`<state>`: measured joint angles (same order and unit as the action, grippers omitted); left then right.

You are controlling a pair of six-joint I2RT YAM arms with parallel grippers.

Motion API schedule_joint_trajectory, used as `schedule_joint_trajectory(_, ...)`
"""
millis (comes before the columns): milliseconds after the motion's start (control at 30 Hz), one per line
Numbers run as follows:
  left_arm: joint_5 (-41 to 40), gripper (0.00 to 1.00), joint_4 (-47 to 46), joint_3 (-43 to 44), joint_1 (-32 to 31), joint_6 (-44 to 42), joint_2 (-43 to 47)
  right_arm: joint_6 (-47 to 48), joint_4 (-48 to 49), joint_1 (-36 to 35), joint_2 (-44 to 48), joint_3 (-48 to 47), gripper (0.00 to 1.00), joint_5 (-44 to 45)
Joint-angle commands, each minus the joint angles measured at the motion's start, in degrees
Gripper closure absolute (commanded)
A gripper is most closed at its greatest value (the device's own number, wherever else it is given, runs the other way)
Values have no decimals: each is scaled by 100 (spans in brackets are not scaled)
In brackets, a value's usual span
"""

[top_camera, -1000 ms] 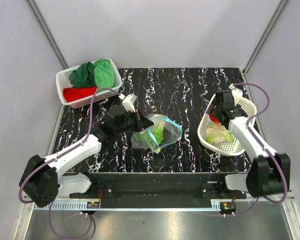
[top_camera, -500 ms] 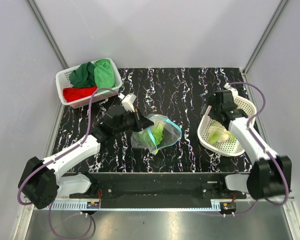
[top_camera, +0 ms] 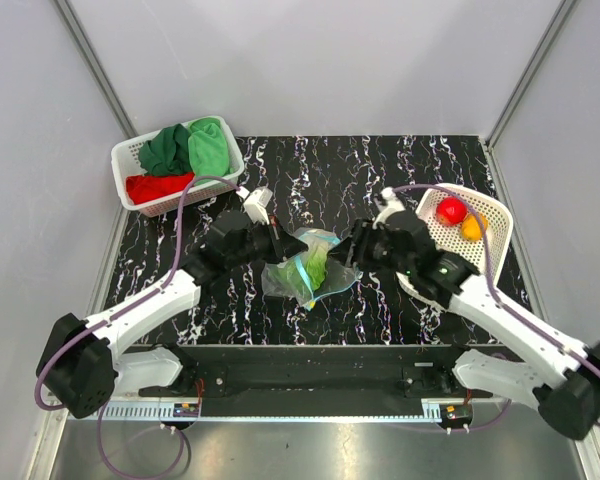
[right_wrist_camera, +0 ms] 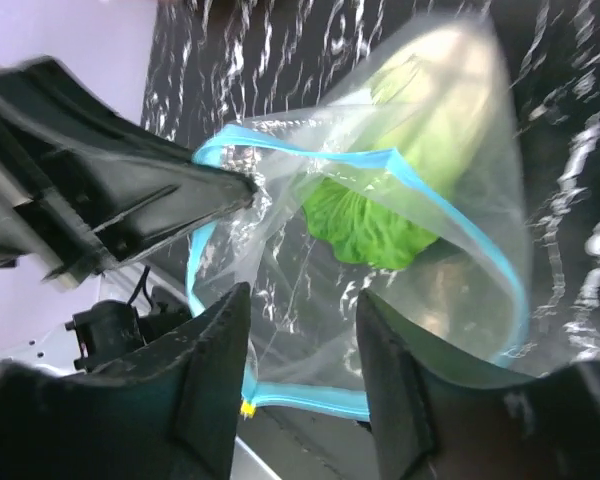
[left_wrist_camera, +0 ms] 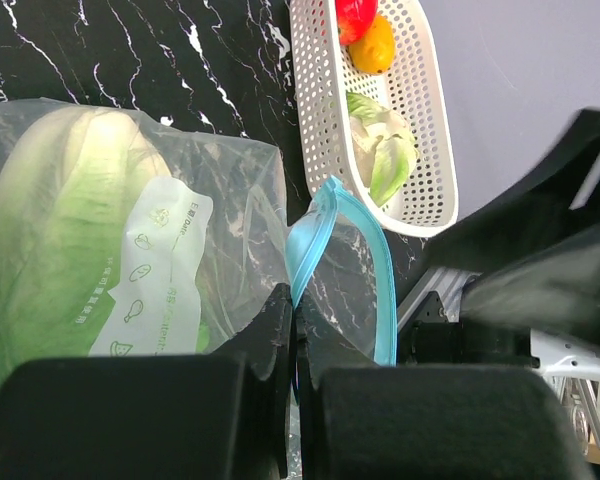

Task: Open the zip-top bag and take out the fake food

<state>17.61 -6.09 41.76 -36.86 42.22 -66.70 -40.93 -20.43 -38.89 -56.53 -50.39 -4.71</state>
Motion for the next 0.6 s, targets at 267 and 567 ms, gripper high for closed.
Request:
schedule_joint_trajectory(267, -3, 100, -235, 412, -225, 120, -63, -847, 2241, -241, -1729, 750, 59, -443)
schedule_joint_trajectory(567, -38, 100, -402, 596, -568, 269, -440, -733, 3167, -233, -2792, 653, 36, -4)
